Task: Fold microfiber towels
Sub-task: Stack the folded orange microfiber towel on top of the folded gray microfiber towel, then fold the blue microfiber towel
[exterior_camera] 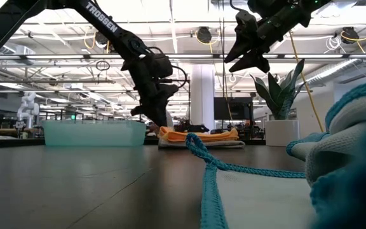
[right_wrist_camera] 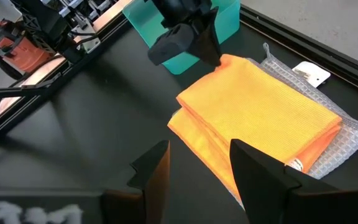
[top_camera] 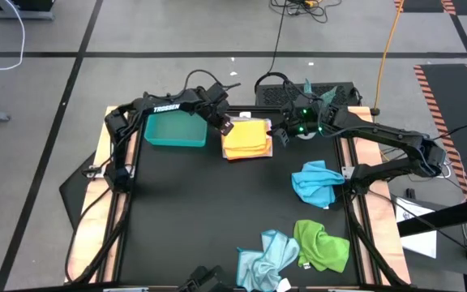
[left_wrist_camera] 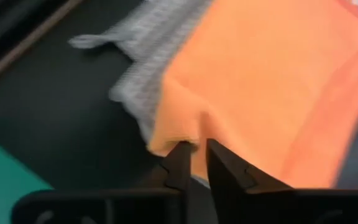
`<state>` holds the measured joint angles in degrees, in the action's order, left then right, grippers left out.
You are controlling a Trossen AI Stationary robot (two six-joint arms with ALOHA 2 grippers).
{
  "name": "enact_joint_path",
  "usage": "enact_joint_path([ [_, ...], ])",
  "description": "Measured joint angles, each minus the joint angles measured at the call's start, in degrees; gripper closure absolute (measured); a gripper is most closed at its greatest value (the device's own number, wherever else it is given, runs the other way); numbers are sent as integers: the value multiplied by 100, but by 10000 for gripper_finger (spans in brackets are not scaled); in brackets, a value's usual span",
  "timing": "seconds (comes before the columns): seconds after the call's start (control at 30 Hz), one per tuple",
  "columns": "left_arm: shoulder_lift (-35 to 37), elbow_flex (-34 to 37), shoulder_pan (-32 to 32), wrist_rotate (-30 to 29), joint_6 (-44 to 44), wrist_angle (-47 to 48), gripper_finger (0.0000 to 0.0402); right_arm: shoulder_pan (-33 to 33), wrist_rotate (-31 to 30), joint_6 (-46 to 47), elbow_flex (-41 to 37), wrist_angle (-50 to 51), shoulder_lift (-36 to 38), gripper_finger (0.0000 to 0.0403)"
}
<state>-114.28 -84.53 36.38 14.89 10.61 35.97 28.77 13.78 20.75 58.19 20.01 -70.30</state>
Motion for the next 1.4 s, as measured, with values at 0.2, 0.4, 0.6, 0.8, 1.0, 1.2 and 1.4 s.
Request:
enact_joint_path([
  [0.2, 0, 0, -85, 13, -150, -11, 290, 2, 161, 16, 0, 0, 0, 243],
  [0.4, 2, -56, -31, -17, -6, 337, 241, 2, 299, 14, 0, 5, 2, 243],
  [0.6, 332, -428, 7, -455, -6, 1267, 232, 2, 297, -192, 2, 80, 2, 243],
  [0.8, 1258, -612, -225, -832, 65, 1282, 231, 2, 703, -351, 2, 216, 54, 243],
  [1.0, 2367, -612, -840, -2052, 302, 994, 231, -127, 1188, -175, 12, 734, 194, 249],
  [1.2, 3053, -612, -1413, -3255, 349, 865, 231, -605, 1169, 89, 6, 2521, 289, 277],
  [1.4, 3175, -612, -1667, -3403, 581, 881, 231, -1171, 264, 384, 3, 4498, 297, 306],
])
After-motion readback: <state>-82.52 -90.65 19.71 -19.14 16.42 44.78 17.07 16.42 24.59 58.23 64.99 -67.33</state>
